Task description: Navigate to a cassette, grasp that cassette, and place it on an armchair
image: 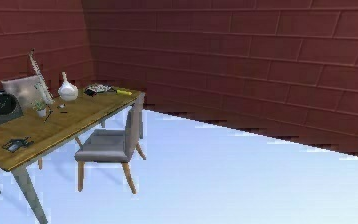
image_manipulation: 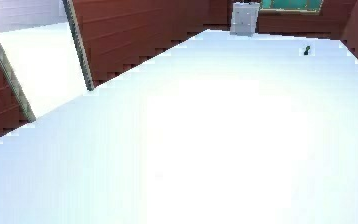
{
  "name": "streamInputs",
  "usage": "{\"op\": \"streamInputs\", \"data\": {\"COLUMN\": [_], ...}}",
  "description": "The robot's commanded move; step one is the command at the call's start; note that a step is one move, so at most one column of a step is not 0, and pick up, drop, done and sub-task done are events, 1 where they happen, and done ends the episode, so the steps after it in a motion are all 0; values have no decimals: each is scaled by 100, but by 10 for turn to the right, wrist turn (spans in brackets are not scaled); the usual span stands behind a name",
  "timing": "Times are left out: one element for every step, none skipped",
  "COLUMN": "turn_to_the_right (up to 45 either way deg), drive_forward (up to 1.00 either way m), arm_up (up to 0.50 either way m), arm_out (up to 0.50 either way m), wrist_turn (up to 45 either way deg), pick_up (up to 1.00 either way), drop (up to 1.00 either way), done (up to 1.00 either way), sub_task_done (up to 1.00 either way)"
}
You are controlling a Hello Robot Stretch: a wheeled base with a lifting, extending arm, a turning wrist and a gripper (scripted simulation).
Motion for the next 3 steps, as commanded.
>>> {"op": "streamInputs", "data": {"turn_to_the_right": [-90,0,-150], "drive_forward": [0,100,0], "arm_up": [0,0,0], "arm_out": [0,0,0], "wrist_turn": [0,0,0], "pick_up": [0,0,0], "drop": [0,0,0], "done": [0,0,0], "sub_task_done": [0,0,0]}}
